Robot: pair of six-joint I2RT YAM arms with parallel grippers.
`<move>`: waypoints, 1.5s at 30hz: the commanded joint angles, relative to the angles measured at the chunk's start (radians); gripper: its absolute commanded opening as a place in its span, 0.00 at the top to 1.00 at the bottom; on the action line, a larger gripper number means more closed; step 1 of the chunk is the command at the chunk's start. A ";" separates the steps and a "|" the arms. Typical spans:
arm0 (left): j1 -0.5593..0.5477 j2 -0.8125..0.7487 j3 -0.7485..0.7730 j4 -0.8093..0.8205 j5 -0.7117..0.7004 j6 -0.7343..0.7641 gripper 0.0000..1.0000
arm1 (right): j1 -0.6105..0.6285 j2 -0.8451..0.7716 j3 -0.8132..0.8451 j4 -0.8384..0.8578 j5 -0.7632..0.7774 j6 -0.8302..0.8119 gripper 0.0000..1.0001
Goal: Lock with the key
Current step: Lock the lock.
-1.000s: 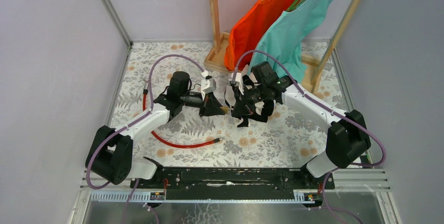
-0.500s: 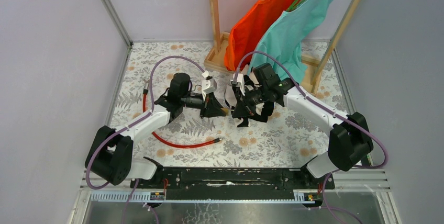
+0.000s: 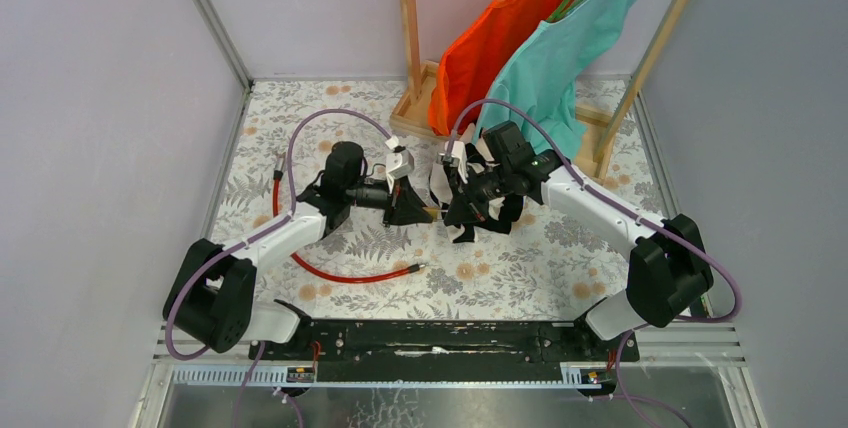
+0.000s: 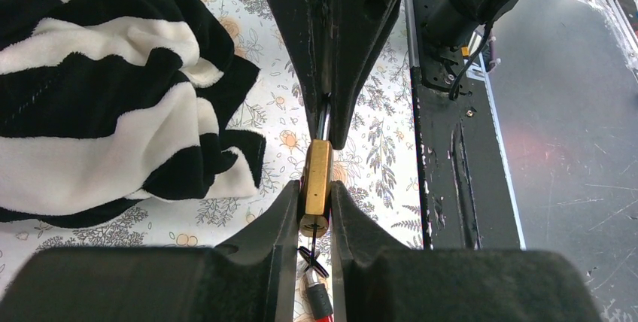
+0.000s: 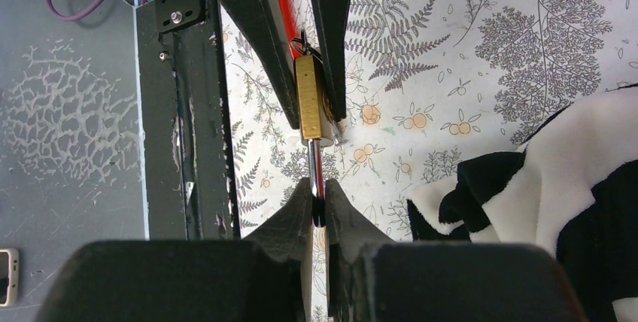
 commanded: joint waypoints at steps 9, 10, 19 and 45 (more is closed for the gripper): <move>-0.050 -0.032 -0.057 0.263 -0.035 -0.063 1.00 | 0.095 -0.017 0.098 0.158 -0.080 0.011 1.00; -0.049 -0.029 -0.061 0.284 -0.036 -0.079 1.00 | 0.097 -0.016 0.100 0.158 -0.082 0.015 1.00; -0.059 0.000 -0.083 0.441 -0.008 -0.229 1.00 | 0.123 -0.009 0.105 0.169 -0.059 0.011 1.00; -0.113 0.032 -0.106 0.603 -0.057 -0.346 1.00 | 0.152 -0.014 0.128 0.207 -0.098 0.069 1.00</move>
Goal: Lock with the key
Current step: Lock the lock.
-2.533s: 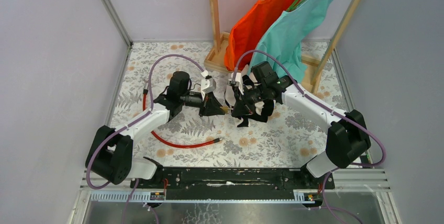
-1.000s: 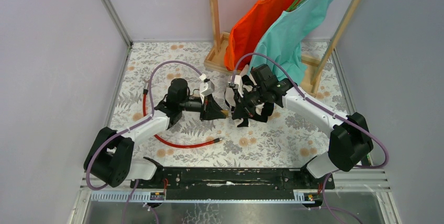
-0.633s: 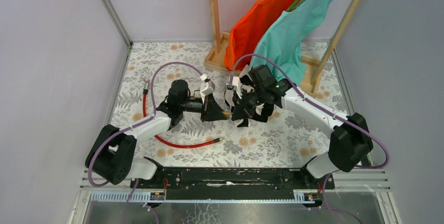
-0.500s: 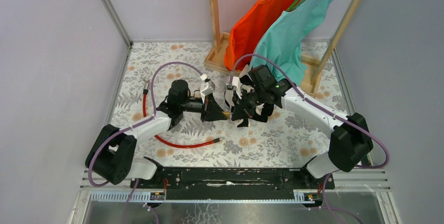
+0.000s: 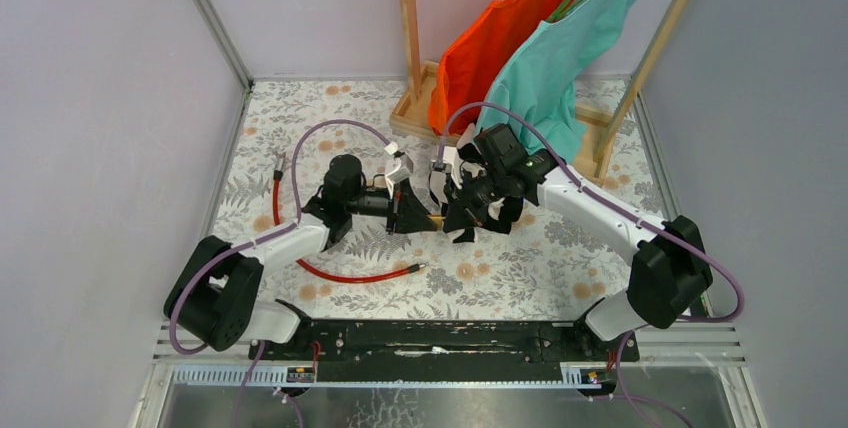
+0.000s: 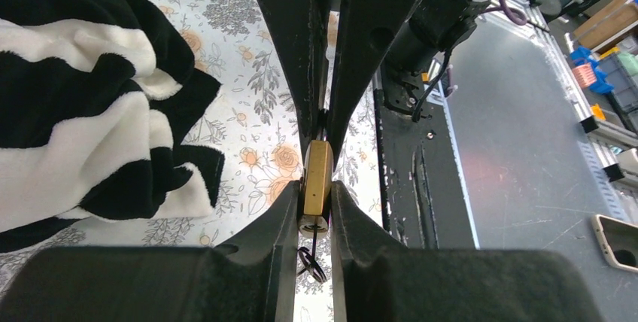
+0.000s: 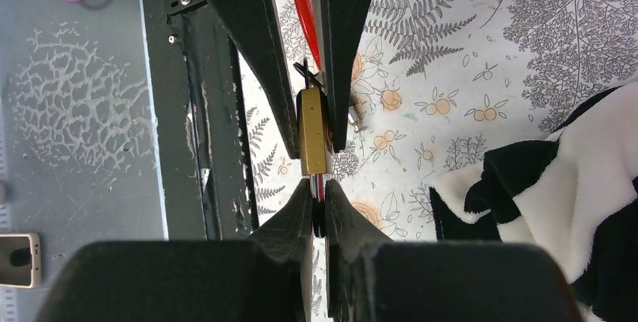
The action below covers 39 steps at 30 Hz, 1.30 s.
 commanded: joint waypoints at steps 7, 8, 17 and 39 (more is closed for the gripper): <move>-0.084 0.017 0.015 0.283 -0.073 -0.075 1.00 | 0.105 -0.006 0.073 0.309 -0.158 0.062 1.00; -0.084 0.016 0.016 0.269 -0.075 -0.061 1.00 | 0.105 -0.005 0.073 0.308 -0.156 0.060 1.00; -0.072 -0.015 0.046 0.042 -0.081 0.153 1.00 | 0.092 -0.017 0.119 0.132 0.006 -0.082 0.75; -0.016 -0.020 0.033 0.041 -0.043 0.182 0.99 | 0.056 0.006 0.136 -0.017 0.012 -0.254 1.00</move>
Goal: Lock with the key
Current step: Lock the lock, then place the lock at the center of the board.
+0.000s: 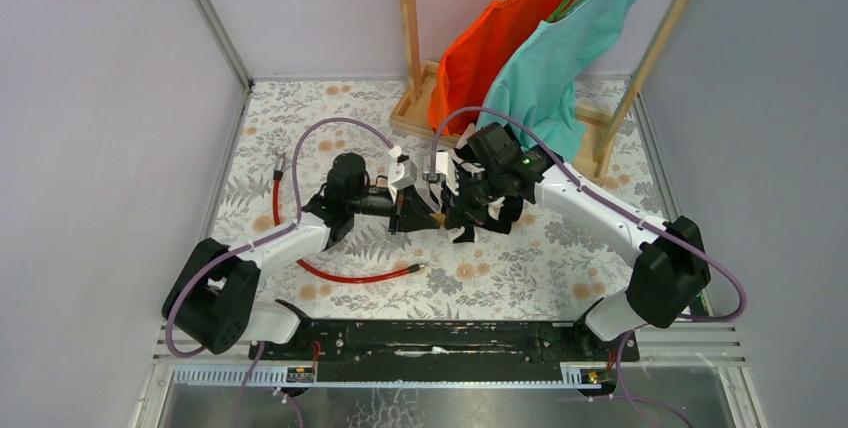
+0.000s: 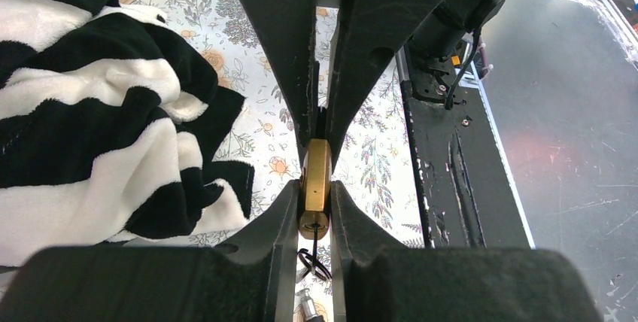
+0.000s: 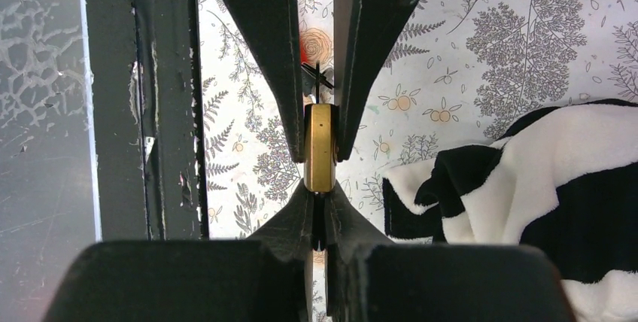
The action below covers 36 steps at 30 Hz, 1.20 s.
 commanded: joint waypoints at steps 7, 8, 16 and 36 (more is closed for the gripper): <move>0.027 -0.034 0.014 0.095 -0.031 -0.031 0.62 | -0.001 -0.024 0.059 0.105 -0.072 -0.028 1.00; 0.031 -0.037 0.022 0.077 -0.033 -0.026 0.55 | -0.003 -0.029 0.055 0.107 -0.069 -0.030 1.00; 0.058 -0.074 0.132 -0.259 -0.060 0.184 0.18 | -0.007 -0.044 0.048 0.089 -0.038 -0.065 1.00; 0.075 -0.002 0.366 -0.896 -0.019 0.635 0.41 | -0.021 -0.064 0.035 0.089 -0.045 -0.071 1.00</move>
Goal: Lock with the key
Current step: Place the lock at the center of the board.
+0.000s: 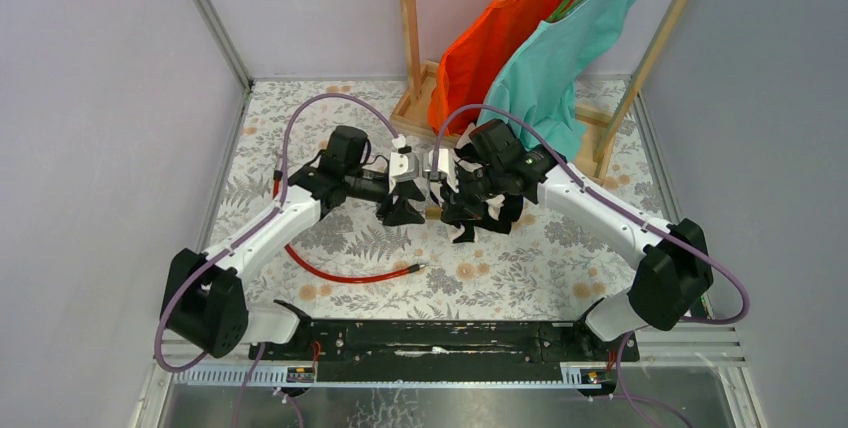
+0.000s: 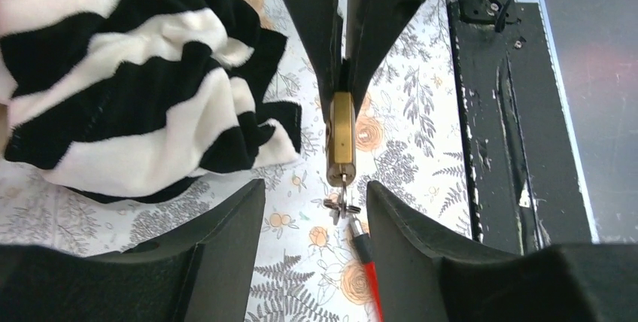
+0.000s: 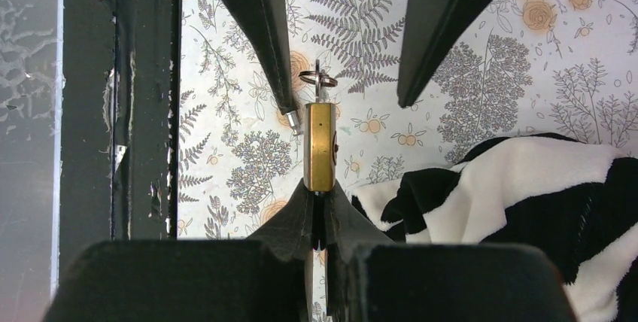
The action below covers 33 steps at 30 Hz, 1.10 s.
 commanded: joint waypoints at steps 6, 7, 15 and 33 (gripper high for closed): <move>0.022 0.061 0.061 -0.122 0.075 0.088 0.59 | -0.014 -0.053 0.029 0.036 -0.038 -0.004 1.00; 0.022 0.063 0.062 -0.122 0.080 0.087 0.59 | -0.014 -0.051 0.027 0.037 -0.039 -0.004 1.00; 0.022 0.070 0.070 -0.115 0.110 0.062 0.57 | -0.014 -0.025 0.027 0.033 -0.049 -0.004 1.00; 0.050 0.074 0.105 -0.205 0.078 0.152 1.00 | -0.032 -0.010 0.021 0.032 0.013 -0.033 1.00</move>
